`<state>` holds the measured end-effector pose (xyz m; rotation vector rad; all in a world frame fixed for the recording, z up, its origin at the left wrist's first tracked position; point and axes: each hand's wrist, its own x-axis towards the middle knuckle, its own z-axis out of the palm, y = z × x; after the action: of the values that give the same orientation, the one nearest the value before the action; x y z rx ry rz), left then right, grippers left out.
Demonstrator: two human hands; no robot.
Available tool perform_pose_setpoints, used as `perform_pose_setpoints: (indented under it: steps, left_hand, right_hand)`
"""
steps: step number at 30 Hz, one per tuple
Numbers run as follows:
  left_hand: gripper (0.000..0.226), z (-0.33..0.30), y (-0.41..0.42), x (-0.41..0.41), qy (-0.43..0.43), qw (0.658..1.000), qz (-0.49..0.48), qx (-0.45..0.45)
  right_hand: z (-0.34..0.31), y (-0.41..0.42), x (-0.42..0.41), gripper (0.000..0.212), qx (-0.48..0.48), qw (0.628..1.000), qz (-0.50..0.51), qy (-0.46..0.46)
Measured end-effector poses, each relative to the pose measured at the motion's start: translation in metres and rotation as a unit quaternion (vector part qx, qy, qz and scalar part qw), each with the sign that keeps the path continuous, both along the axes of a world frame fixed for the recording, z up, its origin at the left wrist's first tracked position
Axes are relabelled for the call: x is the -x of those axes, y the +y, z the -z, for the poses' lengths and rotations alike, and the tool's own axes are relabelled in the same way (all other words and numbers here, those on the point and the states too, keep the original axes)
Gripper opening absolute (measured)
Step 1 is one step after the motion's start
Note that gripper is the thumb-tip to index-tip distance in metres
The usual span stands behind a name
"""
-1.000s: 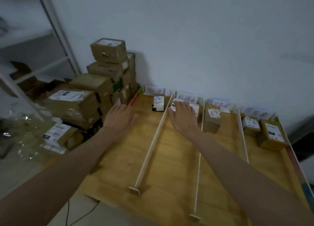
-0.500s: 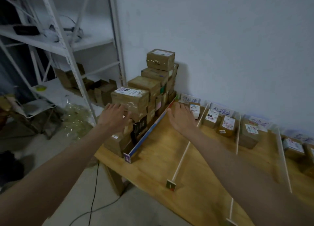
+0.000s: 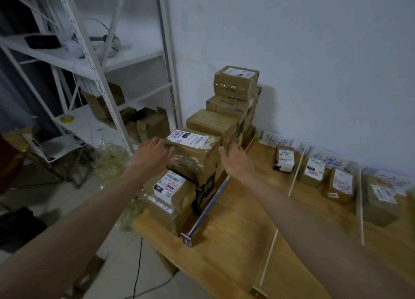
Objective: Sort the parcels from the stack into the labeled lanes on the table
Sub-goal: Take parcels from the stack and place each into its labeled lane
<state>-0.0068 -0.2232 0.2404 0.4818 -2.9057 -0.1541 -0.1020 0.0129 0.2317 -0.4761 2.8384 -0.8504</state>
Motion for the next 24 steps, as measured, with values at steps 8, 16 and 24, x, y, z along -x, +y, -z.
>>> perform_pose_setpoints:
  steps: [8, 16, 24]
  left_hand:
    - [0.054, 0.012, -0.036, 0.065, -0.024, 0.987, -0.047, -0.153]
    - [0.048, 0.020, -0.044, 0.095, -0.050, 0.959, -0.029, -0.276]
    - [0.048, 0.000, -0.044, 0.067, -0.025, 0.949, 0.012, -0.313]
  right_hand:
    - [0.009, -0.043, 0.035, 0.099, 0.059, 0.980, 0.051, -0.184]
    - [0.013, -0.059, 0.032, 0.083, 0.171, 0.946, 0.090, -0.259]
    - [0.000, -0.053, 0.018, 0.061, 0.256, 0.924, 0.180, -0.218]
